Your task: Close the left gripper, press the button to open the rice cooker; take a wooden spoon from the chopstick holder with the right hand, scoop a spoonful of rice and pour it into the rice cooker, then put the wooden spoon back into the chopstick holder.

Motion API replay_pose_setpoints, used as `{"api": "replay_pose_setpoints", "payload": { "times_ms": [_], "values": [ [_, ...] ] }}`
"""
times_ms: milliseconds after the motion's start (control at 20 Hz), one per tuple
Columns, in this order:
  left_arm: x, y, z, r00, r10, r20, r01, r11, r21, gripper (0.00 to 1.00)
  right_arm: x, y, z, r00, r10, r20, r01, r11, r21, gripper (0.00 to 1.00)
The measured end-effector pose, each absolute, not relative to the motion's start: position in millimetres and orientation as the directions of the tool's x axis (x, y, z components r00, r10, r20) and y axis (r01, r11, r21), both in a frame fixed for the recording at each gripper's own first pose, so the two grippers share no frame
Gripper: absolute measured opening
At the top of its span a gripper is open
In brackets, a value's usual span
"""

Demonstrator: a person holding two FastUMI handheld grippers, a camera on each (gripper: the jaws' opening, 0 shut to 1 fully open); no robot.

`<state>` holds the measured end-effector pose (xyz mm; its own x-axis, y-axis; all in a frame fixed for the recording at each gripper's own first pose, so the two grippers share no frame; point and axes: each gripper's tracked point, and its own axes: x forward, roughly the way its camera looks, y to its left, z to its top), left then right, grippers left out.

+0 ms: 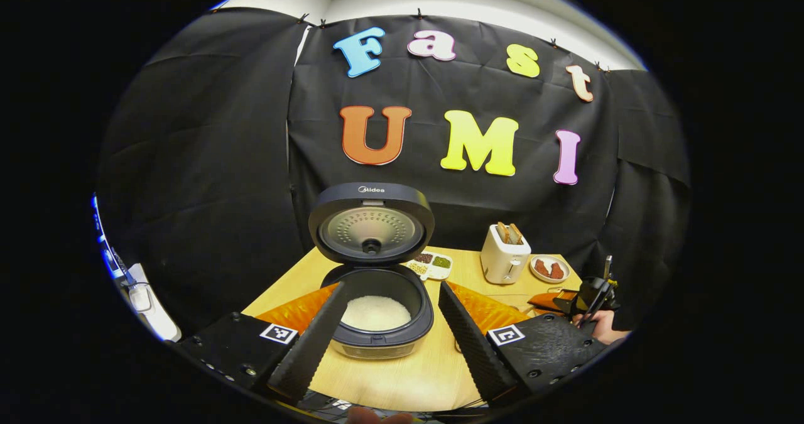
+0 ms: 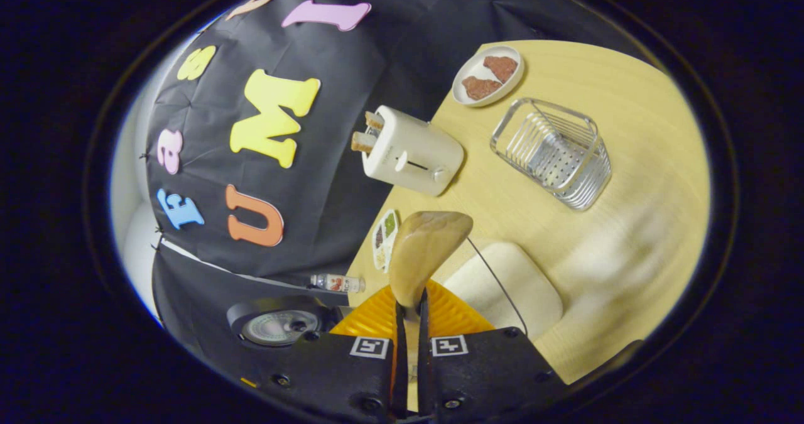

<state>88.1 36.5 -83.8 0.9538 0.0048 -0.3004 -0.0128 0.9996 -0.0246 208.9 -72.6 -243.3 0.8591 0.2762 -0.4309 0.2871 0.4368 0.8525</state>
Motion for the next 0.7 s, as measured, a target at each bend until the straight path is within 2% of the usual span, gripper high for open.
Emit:
{"api": "replay_pose_setpoints", "payload": {
  "times_ms": [350, 700],
  "values": [
    [87, 42, -79, 0.965, 0.033, -0.259, -0.041, 0.999, -0.024, 0.95, 199, -56, -163, 0.879, 0.348, -0.326, 0.138, 0.470, 0.872, 0.11],
    [65, 65, -72, 0.975, 0.078, -0.209, -0.078, 0.997, 0.007, 0.95, 216, 37, -114, 0.820, 0.484, -0.304, 0.003, 0.529, 0.849, 0.11]
  ]
}}
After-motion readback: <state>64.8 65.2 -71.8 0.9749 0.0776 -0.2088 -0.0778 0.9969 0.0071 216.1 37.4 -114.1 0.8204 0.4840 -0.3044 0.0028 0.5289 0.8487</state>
